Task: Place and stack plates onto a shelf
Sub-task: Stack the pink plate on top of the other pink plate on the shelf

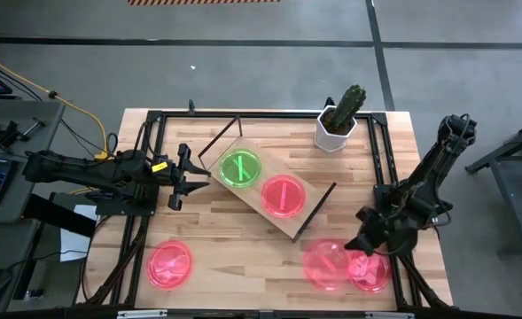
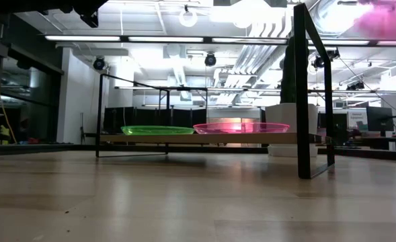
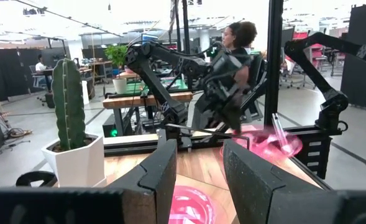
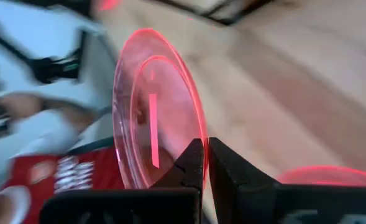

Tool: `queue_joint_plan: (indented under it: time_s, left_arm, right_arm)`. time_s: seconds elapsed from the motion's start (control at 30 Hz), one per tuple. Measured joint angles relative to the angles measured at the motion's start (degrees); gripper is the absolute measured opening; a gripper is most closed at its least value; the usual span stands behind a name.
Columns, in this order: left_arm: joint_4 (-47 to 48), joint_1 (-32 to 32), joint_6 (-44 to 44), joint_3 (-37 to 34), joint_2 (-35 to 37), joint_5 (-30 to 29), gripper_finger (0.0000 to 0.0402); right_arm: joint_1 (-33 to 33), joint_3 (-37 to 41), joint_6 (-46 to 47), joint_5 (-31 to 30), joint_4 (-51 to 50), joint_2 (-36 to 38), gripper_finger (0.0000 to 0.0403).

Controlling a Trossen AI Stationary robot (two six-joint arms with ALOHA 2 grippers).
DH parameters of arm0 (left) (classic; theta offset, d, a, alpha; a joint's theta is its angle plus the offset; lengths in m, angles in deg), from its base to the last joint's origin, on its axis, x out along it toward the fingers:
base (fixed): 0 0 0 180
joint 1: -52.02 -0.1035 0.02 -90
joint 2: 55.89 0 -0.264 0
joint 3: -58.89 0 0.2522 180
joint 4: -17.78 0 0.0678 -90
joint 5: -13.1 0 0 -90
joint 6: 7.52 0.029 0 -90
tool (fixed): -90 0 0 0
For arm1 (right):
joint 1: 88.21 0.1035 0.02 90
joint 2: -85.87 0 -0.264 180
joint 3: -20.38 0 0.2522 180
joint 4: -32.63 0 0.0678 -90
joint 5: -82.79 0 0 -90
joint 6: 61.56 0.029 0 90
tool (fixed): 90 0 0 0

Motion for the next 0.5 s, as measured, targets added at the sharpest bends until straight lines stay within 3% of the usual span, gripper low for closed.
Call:
queue_joint_plan:
  time_s: [0.27,0.5]
  left_arm:
    - [0.0,0.0,0.0,0.0,0.0,0.0,0.0122]
    - [-0.5,0.0,0.0,0.0,0.0,0.0,0.0122]
  right_arm:
    - [-2.4,0.0,-14.1,-2.2,18.1,0.0,0.0000]
    - [-12.8,-1.6,-28.8,2.1,20.4,0.0,0.0000]
